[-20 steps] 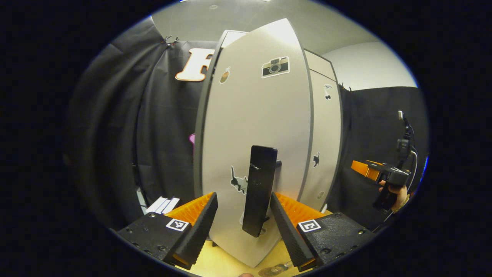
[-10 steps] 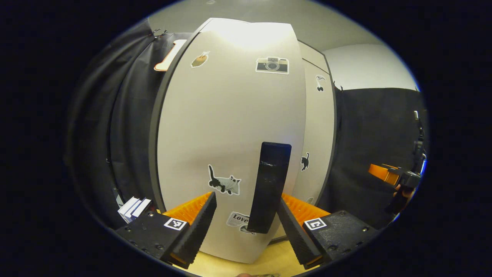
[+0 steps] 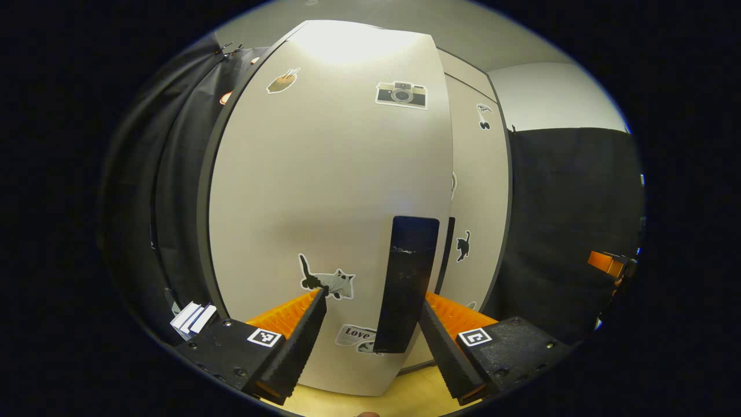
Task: Grasp the bottle in the cabinet with the left hand and place it on the coaster, then close the right door with the right hand and the left door with the left hand.
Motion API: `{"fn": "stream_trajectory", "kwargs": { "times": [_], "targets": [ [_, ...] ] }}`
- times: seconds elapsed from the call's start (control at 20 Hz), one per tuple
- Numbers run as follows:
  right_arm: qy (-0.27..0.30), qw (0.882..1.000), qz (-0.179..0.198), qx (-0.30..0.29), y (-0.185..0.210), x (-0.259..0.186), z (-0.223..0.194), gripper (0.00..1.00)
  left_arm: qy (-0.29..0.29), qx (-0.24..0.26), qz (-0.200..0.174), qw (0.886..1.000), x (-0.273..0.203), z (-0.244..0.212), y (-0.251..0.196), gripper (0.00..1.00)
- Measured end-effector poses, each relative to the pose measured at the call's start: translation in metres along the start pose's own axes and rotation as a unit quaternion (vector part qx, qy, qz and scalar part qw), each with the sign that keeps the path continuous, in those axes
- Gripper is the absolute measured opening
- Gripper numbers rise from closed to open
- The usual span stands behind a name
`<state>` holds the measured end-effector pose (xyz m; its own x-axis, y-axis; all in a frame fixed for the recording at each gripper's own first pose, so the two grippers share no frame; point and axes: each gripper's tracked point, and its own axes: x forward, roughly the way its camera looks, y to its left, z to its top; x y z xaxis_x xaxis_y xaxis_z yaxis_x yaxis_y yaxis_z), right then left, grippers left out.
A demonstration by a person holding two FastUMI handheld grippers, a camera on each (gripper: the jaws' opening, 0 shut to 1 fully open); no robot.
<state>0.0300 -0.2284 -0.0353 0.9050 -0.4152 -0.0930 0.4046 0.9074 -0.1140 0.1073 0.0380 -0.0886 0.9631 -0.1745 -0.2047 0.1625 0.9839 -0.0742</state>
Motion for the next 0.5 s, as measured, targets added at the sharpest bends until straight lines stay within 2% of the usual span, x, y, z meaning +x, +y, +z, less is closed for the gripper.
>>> {"fn": "stream_trajectory", "kwargs": {
  "times": [0.3, 0.35, 0.5],
  "targets": [
    [0.002, 0.999, -0.044, 0.007, -0.039, -0.012, -0.003, 1.00, 0.008, 0.001, -0.003, 1.000, 0.017, 0.000, -0.001, 0.95],
    [0.003, 0.999, -0.050, 0.011, -0.044, -0.013, -0.005, 0.97, 0.008, 0.006, -0.002, 1.000, 0.020, 0.000, -0.001, 0.96],
    [0.009, 0.998, -0.059, 0.020, -0.050, -0.015, -0.010, 0.97, 0.010, 0.015, -0.003, 1.000, 0.026, -0.001, -0.001, 0.96]
  ]
}}
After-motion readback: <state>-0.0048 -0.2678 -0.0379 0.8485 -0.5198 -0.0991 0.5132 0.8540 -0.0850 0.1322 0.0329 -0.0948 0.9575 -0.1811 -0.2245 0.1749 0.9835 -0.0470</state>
